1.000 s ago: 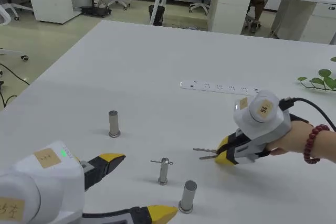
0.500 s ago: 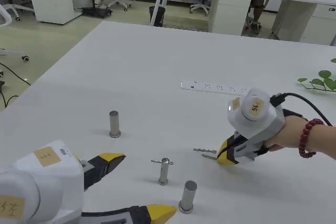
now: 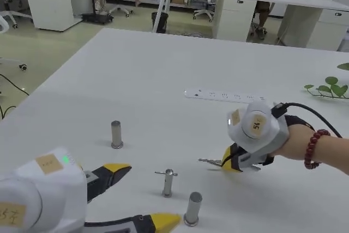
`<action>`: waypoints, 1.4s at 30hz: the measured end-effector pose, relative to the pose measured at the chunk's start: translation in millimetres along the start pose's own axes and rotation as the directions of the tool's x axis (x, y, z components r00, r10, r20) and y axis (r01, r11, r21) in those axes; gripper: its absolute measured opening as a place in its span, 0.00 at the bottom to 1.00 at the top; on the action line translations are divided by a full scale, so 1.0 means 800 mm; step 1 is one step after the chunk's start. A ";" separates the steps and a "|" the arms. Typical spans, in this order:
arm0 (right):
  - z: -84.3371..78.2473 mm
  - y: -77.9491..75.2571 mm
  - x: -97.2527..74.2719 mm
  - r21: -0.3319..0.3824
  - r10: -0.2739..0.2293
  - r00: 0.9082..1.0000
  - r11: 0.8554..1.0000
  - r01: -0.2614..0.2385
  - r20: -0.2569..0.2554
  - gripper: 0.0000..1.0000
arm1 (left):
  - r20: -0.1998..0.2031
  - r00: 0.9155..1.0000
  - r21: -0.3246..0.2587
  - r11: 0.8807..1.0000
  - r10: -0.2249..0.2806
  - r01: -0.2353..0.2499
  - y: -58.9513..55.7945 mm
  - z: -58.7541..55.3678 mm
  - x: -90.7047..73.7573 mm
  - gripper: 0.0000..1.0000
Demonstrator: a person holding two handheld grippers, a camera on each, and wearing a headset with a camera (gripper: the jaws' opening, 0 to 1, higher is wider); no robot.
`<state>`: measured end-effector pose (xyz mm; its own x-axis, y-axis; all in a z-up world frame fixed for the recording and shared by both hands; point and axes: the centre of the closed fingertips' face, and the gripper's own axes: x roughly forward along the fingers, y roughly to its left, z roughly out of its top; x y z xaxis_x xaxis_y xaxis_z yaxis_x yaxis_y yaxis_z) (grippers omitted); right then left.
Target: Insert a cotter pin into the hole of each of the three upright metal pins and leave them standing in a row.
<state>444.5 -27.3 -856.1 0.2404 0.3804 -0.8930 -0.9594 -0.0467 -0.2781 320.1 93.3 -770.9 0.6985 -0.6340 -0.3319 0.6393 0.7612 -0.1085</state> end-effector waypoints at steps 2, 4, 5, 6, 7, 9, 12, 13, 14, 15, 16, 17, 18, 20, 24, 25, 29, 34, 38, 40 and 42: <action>0.005 0.002 -0.004 -0.019 -0.010 1.000 1.000 0.010 0.007 0.02 | 0.004 1.000 -0.005 1.000 -0.002 0.002 0.000 0.003 0.001 0.66; 0.010 0.001 -0.010 -0.053 -0.036 0.999 0.998 0.036 0.009 0.02 | 0.007 1.000 -0.011 1.000 -0.007 0.007 0.000 0.006 0.002 0.65; 0.015 0.000 -0.015 -0.083 -0.057 0.998 0.995 0.058 0.014 0.02 | 0.007 1.000 -0.010 1.000 -0.008 0.008 0.000 0.008 0.004 0.64; 0.018 0.000 -0.018 -0.097 -0.069 0.997 0.993 0.070 0.018 0.02 | 0.006 1.000 -0.008 1.000 -0.010 0.010 0.000 0.009 0.004 0.63; 0.021 0.002 -0.021 -0.102 -0.073 0.997 0.992 0.075 0.020 0.02 | 0.007 1.000 -0.007 1.000 -0.011 0.011 0.000 0.010 0.005 0.62; 0.030 0.004 -0.029 -0.128 -0.094 0.995 0.987 0.098 0.038 0.02 | 0.014 1.000 -0.018 1.000 -0.017 0.017 0.000 0.014 0.007 0.61; 0.043 0.008 -0.040 -0.157 -0.126 0.990 0.978 0.134 0.064 0.02 | 0.024 0.999 -0.040 0.999 -0.021 0.022 0.001 0.019 0.011 0.58; 0.046 0.009 -0.043 -0.165 -0.131 0.989 0.976 0.141 0.069 0.02 | 0.024 0.999 -0.041 0.999 -0.021 0.022 0.001 0.020 0.012 0.57; 0.049 0.010 -0.046 -0.174 -0.140 0.987 0.973 0.152 0.075 0.02 | 0.024 0.999 -0.042 0.999 -0.021 0.022 0.001 0.022 0.013 0.56; 0.055 0.012 -0.050 -0.180 -0.150 0.985 0.970 0.164 0.086 0.02 | 0.022 1.000 -0.044 0.999 -0.021 0.022 0.001 0.022 0.014 0.55; 0.058 0.014 -0.052 -0.184 -0.151 0.984 0.969 0.166 0.091 0.02 | 0.016 1.000 -0.047 0.999 -0.019 0.020 0.002 0.023 0.015 0.54; 0.062 0.016 -0.055 -0.192 -0.162 0.982 0.965 0.179 0.100 0.02 | 0.013 1.000 -0.046 0.999 -0.017 0.017 0.002 0.024 0.016 0.52; 0.065 0.017 -0.057 -0.202 -0.167 0.980 0.962 0.185 0.104 0.02 | 0.012 1.000 -0.048 0.999 -0.014 0.015 0.002 0.025 0.018 0.51; 0.071 0.020 -0.060 -0.217 -0.176 0.978 0.956 0.197 0.113 0.02 | 0.014 1.000 -0.065 0.998 -0.018 0.019 0.002 0.028 0.021 0.49; 0.085 0.028 -0.068 -0.234 -0.188 0.971 0.948 0.218 0.144 0.02 | 0.008 1.000 -0.071 0.997 -0.021 0.022 0.003 0.030 0.027 0.45; 0.090 0.030 -0.070 -0.234 -0.189 0.970 0.947 0.222 0.155 0.02 | 0.008 1.000 -0.077 0.997 -0.023 0.024 0.003 0.031 0.029 0.43; 0.104 0.036 -0.078 -0.239 -0.200 0.961 0.940 0.244 0.192 0.02 | 0.002 1.000 -0.104 0.994 -0.029 0.029 0.003 0.031 0.035 0.39; 0.121 0.045 -0.085 -0.248 -0.204 0.951 0.933 0.261 0.231 0.02 | 0.006 0.999 -0.152 0.988 -0.038 0.039 0.003 0.032 0.041 0.34; 0.133 0.053 -0.090 -0.259 -0.199 0.946 0.929 0.266 0.257 0.02 | 0.021 0.999 -0.200 0.979 -0.044 0.048 0.000 0.037 0.044 0.29; 0.139 0.057 -0.092 -0.259 -0.196 0.943 0.928 0.267 0.270 0.02 | 0.033 0.998 -0.235 0.970 -0.052 0.059 -0.003 0.041 0.044 0.25; 0.145 0.060 -0.095 -0.266 -0.198 0.939 0.924 0.274 0.281 0.02 | 0.046 0.997 -0.275 0.959 -0.059 0.070 -0.005 0.044 0.045 0.22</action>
<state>363.3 48.8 -760.8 0.3737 0.6263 -0.6842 -0.7816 -0.1844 -0.5958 353.9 62.5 -749.4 0.6734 -0.6838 -0.2811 0.5735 0.7231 -0.3850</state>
